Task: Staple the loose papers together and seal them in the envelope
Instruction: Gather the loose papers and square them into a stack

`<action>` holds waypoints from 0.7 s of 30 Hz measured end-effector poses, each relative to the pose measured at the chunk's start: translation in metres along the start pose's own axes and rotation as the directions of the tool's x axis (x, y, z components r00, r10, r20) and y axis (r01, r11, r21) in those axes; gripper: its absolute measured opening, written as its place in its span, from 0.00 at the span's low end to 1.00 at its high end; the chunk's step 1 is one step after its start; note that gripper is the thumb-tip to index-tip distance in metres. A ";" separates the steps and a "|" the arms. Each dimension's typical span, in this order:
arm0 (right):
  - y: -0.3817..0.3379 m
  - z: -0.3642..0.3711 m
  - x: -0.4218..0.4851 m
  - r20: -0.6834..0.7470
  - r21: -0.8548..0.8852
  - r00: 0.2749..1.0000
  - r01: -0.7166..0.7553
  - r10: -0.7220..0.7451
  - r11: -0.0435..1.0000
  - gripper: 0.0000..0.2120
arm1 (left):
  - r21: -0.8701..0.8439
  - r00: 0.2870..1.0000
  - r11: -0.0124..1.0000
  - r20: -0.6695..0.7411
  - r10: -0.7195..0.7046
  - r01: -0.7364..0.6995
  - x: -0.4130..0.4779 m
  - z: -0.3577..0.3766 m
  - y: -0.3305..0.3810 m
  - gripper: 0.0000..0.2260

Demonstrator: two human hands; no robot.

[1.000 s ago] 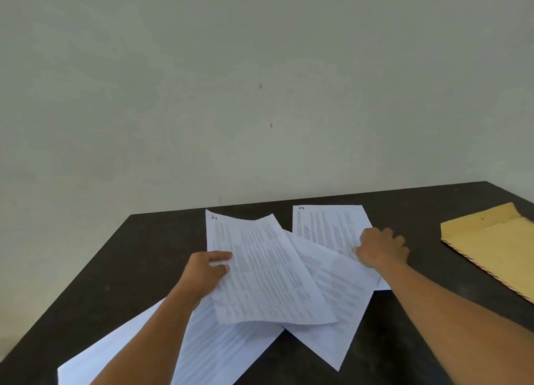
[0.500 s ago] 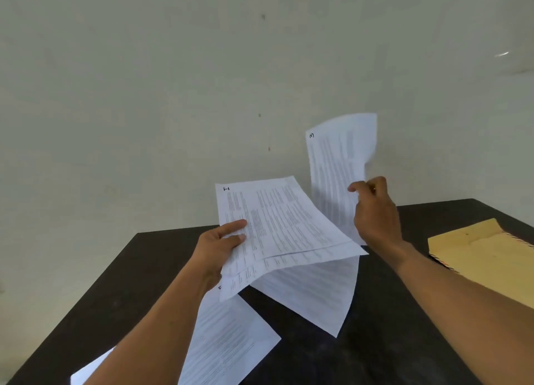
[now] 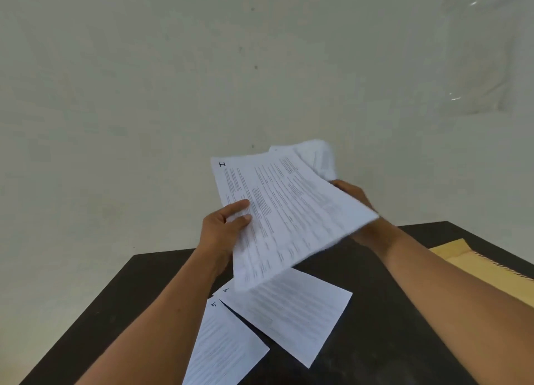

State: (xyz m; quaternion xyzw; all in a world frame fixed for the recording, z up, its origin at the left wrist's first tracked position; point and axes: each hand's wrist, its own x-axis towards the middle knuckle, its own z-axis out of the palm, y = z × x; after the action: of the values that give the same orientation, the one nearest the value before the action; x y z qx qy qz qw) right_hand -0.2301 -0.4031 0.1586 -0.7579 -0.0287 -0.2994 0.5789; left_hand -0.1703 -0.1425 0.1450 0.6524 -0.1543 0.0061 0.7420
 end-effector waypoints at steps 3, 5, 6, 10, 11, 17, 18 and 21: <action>-0.008 0.008 -0.016 0.180 -0.075 0.982 -0.049 0.062 0.996 0.06 | 0.080 0.999 0.996 0.001 0.034 -0.034 -0.003 -0.004 -0.013 0.12; -0.006 0.016 -0.019 0.215 -0.046 0.971 -0.100 0.108 0.994 0.09 | 0.105 1.000 0.994 -0.005 0.003 -0.002 -0.004 -0.011 -0.023 0.12; -0.005 0.020 -0.019 0.213 -0.040 0.970 -0.111 0.117 0.993 0.10 | 0.106 1.000 0.994 -0.004 -0.026 0.026 -0.005 -0.015 -0.028 0.12; -0.013 0.040 -0.016 0.250 -0.018 0.957 -0.147 0.146 0.989 0.12 | 0.063 0.985 0.983 -0.038 -0.170 0.173 -0.010 -0.031 -0.040 0.11; -0.016 0.046 -0.014 0.262 -0.006 0.953 -0.154 0.150 0.988 0.13 | 0.033 0.979 0.979 -0.039 -0.200 0.201 -0.010 -0.034 -0.042 0.11; -0.028 0.081 -0.007 0.317 0.030 0.934 -0.185 0.166 0.982 0.13 | -0.099 0.961 0.964 -0.104 -0.258 0.248 -0.013 -0.049 -0.040 0.15; -0.030 0.085 -0.007 0.314 0.028 0.933 -0.196 0.177 0.980 0.12 | -0.093 0.962 0.967 -0.117 -0.248 0.238 -0.013 -0.055 -0.037 0.18; -0.031 0.094 -0.008 0.294 0.020 0.935 -0.215 0.199 0.977 0.11 | -0.086 0.959 0.963 -0.103 -0.263 0.255 -0.012 -0.081 -0.031 0.30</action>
State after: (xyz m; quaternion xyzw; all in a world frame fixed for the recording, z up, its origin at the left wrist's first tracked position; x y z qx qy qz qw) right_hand -0.2091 -0.3068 0.1674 -0.7770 -0.0411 -0.1218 0.6162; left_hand -0.1575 -0.0661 0.1035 0.6385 -0.0254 -0.0594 0.7669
